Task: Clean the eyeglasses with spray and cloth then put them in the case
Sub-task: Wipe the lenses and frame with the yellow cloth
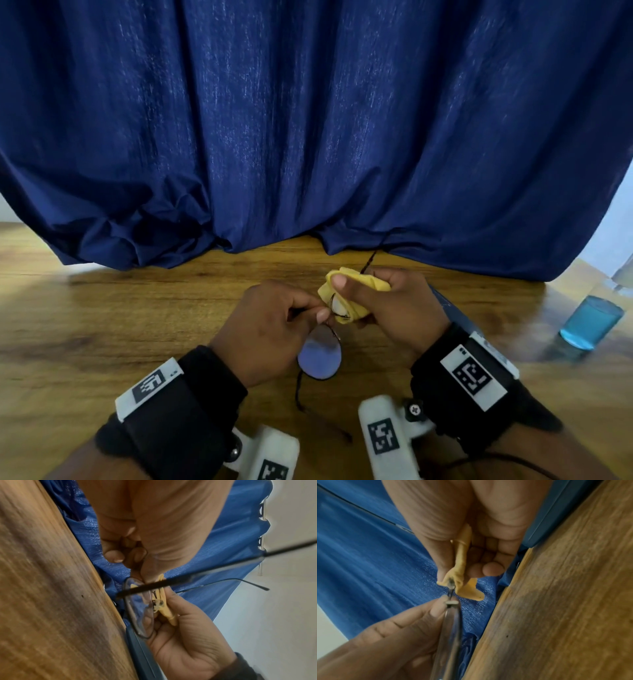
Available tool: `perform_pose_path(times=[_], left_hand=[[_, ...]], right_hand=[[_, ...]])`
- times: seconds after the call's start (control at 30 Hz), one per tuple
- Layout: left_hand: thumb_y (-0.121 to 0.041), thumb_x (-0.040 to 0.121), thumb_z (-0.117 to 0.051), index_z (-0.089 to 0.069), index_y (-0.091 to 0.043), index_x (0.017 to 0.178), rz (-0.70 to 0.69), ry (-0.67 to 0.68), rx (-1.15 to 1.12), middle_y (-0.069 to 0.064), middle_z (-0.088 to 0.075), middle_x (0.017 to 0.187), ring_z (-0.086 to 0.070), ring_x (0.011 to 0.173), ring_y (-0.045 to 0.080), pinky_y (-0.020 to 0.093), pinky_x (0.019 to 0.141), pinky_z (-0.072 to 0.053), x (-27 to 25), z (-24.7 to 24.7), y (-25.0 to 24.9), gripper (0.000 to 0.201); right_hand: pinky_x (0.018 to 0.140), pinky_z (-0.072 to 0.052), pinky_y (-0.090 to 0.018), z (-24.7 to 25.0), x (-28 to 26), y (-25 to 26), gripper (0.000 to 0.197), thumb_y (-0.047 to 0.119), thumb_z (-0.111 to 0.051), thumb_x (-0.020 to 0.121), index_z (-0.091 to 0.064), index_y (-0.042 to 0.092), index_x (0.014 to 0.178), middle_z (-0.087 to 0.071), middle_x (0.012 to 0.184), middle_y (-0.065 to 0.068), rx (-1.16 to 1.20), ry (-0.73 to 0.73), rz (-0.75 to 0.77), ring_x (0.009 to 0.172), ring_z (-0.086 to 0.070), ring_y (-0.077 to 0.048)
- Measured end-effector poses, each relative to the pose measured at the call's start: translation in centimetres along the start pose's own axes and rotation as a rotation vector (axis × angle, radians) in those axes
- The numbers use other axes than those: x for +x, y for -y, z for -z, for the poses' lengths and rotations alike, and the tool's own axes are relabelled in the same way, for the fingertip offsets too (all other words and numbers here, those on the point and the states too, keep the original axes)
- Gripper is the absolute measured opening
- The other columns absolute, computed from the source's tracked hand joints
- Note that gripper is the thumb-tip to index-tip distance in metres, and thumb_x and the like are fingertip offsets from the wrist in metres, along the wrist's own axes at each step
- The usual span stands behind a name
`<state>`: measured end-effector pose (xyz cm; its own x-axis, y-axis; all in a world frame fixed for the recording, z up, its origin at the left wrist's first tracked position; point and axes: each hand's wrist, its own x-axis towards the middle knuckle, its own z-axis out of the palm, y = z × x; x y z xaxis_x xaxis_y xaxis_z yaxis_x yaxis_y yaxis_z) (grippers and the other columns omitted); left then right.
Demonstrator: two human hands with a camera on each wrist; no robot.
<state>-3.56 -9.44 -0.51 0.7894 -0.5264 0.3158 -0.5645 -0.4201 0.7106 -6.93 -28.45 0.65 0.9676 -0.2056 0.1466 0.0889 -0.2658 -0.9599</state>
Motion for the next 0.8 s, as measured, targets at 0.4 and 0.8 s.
perform_pose_path(times=[0.4, 0.8], left_hand=[[-0.02, 0.096, -0.067, -0.083, -0.022, 0.086, 0.057, -0.101, -0.021, -0.013, -0.08, 0.083, -0.071, 0.083, -0.002, 0.018, 0.073, -0.057, 0.1, 0.5, 0.4, 0.019], [-0.019, 0.095, -0.067, -0.081, -0.026, 0.08, 0.018, -0.011, -0.014, -0.015, -0.077, 0.074, -0.069, 0.072, -0.001, 0.015, 0.062, -0.051, 0.0, 0.2, -0.3, 0.021]], right_hand=[[0.089, -0.058, -0.034, -0.3, 0.4, -1.0, 0.027, -0.004, -0.066, 0.091, -0.068, -0.001, 0.118, -0.076, 0.11, -0.017, 0.303, 0.2, -0.169, 0.102, -0.072, -0.026], [0.061, -0.056, -0.027, 0.4, 0.2, -0.3, 0.024, 0.032, -0.082, 0.081, -0.075, 0.009, 0.078, -0.076, 0.077, -0.011, 0.03, 0.055, 0.006, 0.067, -0.068, -0.014]])
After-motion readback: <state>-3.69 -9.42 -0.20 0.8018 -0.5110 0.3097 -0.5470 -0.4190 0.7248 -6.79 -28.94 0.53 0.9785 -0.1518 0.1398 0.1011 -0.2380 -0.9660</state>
